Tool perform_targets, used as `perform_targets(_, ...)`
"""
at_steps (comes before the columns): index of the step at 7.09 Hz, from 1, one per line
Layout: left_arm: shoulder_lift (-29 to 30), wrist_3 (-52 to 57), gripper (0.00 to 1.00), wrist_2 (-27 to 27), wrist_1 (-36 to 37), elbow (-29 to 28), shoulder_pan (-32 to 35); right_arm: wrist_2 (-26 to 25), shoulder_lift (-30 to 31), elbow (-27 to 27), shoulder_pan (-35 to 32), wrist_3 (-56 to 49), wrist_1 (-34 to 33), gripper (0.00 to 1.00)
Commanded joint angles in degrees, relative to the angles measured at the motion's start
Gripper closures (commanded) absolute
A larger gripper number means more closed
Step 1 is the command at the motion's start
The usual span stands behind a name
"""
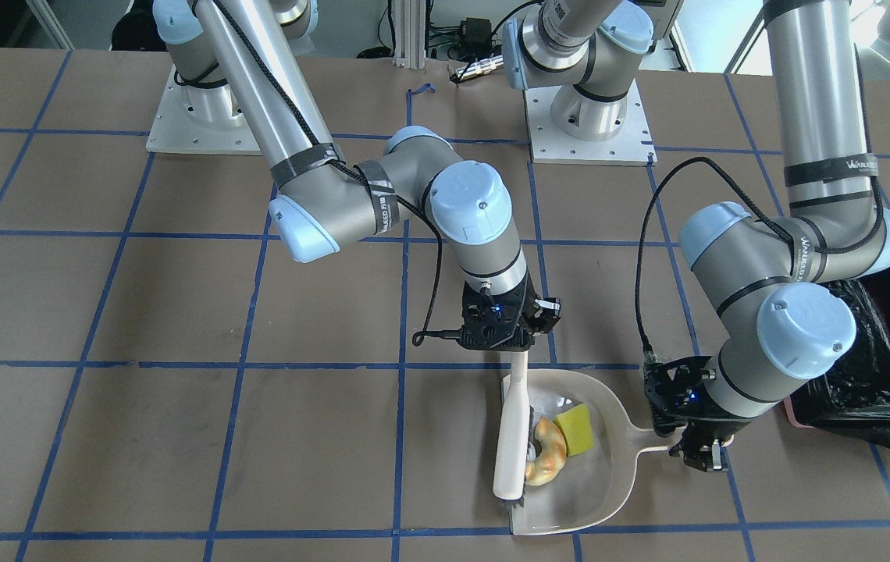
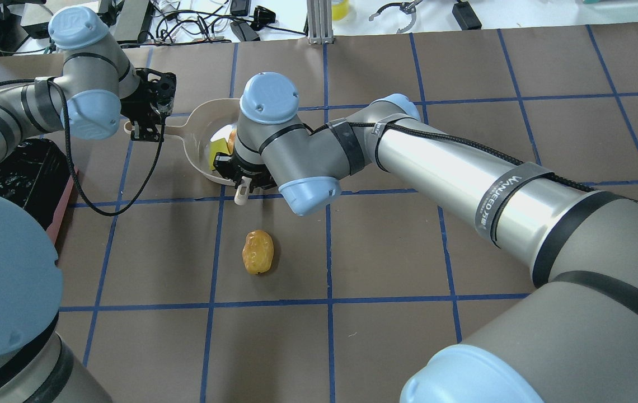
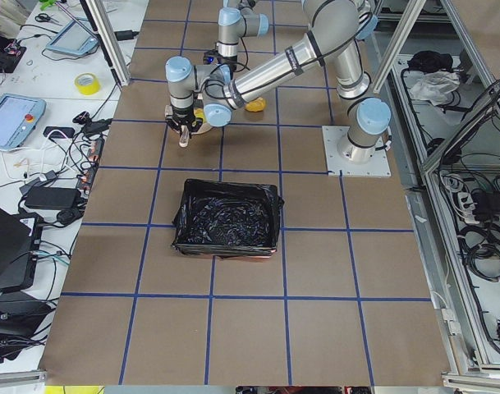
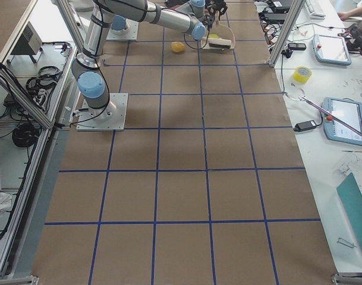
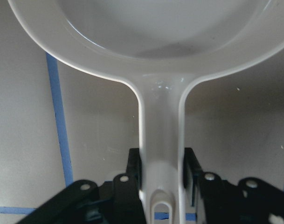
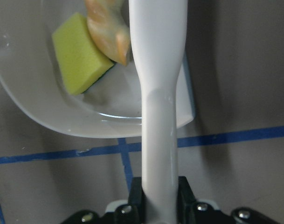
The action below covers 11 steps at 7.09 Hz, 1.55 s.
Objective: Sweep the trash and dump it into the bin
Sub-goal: 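Sweep the sponge and croissant into the dustpan with the right gripper's brush, then sweep the potato into the dustpan with the brush while the left gripper angles the dustpan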
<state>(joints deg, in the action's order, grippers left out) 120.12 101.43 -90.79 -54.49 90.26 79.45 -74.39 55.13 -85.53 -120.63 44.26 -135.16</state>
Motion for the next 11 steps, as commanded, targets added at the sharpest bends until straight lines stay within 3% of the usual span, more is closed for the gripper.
perform_targets(1,-0.33,0.0,1.0,0.0,0.0,0.09,0.0,1.97,-0.03,1.76,-2.41,4.16,0.5,1.0)
perform_targets(3,-1.46,0.35,1.0,0.0,-0.44,0.61,-0.09,-2.84,2.25,1.07,-1.55,1.29,5.24,1.0)
perform_targets(5,-3.57,1.75,1.0,0.0,-0.79,1.75,-0.7,-7.34,7.59,0.71,0.03,-3.11,16.28,1.0)
perform_targets(7,-9.52,9.38,1.0,-0.18,-0.88,8.93,-4.72,-8.23,15.67,-1.03,2.59,-3.39,27.18,1.0)
perform_targets(9,-17.51,9.24,1.0,0.0,-0.1,21.73,-5.97,-8.41,23.15,-10.4,3.3,-3.04,27.76,1.0)
perform_targets(11,-22.63,10.28,1.0,-0.09,6.65,32.03,-6.85,-7.27,33.85,-22.26,1.81,1.15,25.66,1.0)
